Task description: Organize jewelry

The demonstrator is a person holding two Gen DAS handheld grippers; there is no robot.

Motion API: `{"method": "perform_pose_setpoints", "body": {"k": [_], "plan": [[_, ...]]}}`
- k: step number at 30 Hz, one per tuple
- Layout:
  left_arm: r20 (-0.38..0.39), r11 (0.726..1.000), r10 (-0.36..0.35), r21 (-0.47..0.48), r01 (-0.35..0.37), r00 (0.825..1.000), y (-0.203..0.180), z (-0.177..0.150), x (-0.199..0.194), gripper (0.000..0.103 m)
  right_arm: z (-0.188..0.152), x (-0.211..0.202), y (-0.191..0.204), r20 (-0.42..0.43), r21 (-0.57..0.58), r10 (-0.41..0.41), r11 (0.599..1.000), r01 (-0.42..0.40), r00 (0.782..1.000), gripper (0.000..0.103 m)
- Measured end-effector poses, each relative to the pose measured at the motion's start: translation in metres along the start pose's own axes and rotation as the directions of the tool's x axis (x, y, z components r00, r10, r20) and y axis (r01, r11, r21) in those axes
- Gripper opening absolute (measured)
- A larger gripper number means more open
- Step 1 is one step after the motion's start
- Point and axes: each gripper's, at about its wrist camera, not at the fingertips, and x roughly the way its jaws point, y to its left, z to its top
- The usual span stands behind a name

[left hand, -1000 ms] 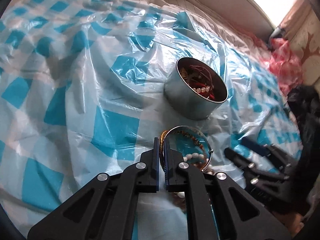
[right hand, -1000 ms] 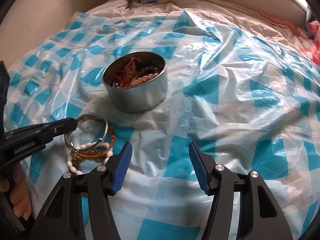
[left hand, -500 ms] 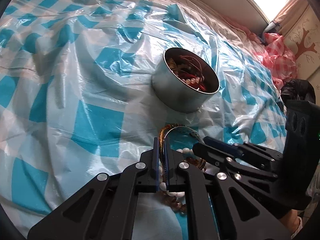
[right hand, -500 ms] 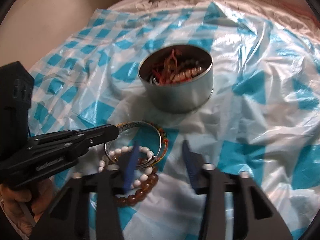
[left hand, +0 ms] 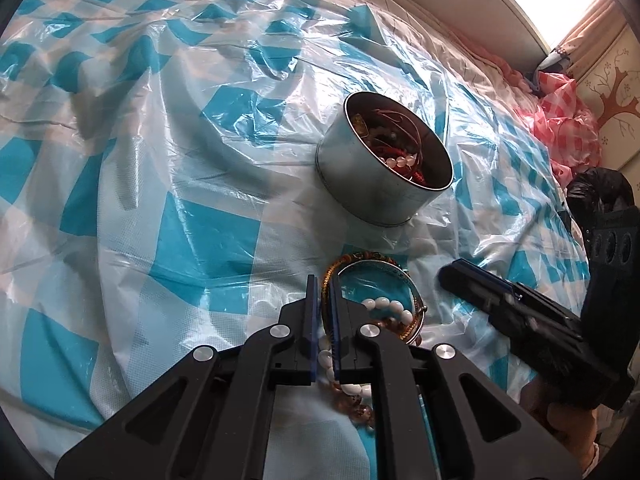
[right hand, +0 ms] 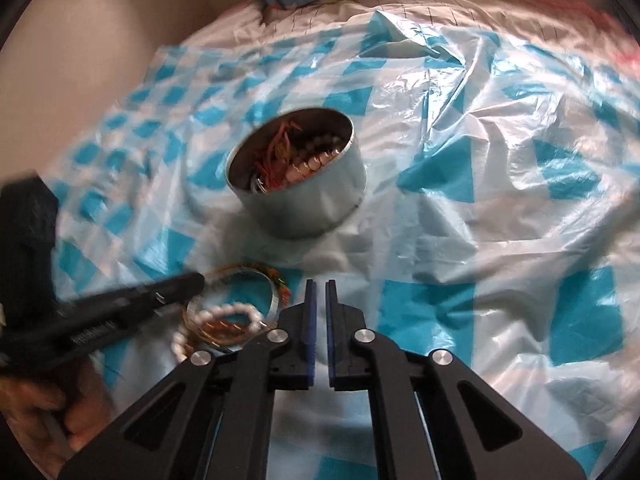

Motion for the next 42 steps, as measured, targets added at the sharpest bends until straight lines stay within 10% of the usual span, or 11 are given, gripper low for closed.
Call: {"method": "perform_pose_setpoints", "body": {"k": [2, 10, 17, 35, 38, 42], "plan": [[-0.006, 1.000, -0.003, 0.003, 0.003, 1.000, -0.001, 0.000, 0.001, 0.006, 0.000, 0.005, 0.004, -0.013, 0.000, 0.035, 0.999, -0.035, 0.999, 0.053], [-0.001, 1.000, -0.016, 0.005, 0.016, 1.000, -0.003, 0.000, 0.001, 0.010, -0.009, 0.023, 0.037, -0.068, -0.186, -0.046, 0.982, 0.033, 0.997, 0.011], [0.009, 1.000, 0.007, -0.027, -0.007, 1.000, 0.004, 0.002, 0.000, 0.011, -0.008, 0.007, 0.017, -0.023, -0.112, -0.089, 0.990, 0.086, 0.996, 0.000], [-0.002, 0.991, 0.089, 0.103, -0.088, 0.996, -0.018, -0.002, 0.010, 0.029, -0.010, 0.018, 0.001, -0.106, -0.046, -0.034, 0.998, 0.030, 0.994, 0.001], [-0.004, 0.993, 0.077, 0.088, -0.076, 0.997, -0.015, 0.000, 0.010, 0.029, -0.008, 0.009, -0.007, -0.070, 0.020, 0.030, 0.999, -0.028, 0.997, 0.057], [-0.004, 0.993, 0.076, 0.087, -0.075, 0.997, -0.014, 0.000, 0.010, 0.029, -0.010, 0.006, 0.003, -0.071, -0.029, 0.010, 1.000, -0.012, 0.997, 0.040]]}}
